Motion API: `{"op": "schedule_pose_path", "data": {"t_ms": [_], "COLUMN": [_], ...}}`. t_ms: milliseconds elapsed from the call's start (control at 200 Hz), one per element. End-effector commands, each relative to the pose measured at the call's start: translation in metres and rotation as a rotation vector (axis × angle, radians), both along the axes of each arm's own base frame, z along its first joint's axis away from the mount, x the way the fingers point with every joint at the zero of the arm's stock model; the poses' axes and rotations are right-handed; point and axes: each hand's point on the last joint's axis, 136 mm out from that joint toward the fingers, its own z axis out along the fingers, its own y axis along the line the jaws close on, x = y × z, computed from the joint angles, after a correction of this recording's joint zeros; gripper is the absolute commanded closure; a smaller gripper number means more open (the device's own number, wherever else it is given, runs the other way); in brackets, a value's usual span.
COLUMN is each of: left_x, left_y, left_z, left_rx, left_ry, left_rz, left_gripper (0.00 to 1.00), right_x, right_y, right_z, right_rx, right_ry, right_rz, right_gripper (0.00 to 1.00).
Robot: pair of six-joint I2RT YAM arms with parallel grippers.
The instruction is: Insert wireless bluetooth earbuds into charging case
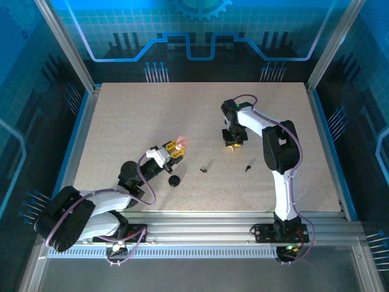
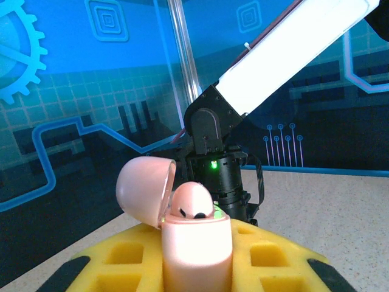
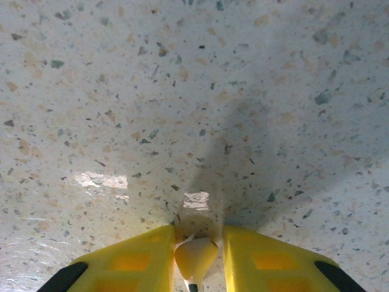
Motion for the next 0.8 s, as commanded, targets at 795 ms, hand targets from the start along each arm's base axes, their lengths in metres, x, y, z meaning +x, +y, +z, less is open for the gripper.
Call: {"op": "schedule_pose_path", "data": {"t_ms": [795], "left_x": [0.010], "left_y": [-0.004], "left_z": [-0.005], "left_rx": [0.002], "left_ry": [0.012], "left_rz": [0.016], "left_gripper": [0.89], "right_x": [-0.003], "right_y": [0.044], "right_z": [0.116], "right_rx": [0.358], "right_ry": [-0.362], "right_rz": [-0.034], "right_gripper": [0.79]}}
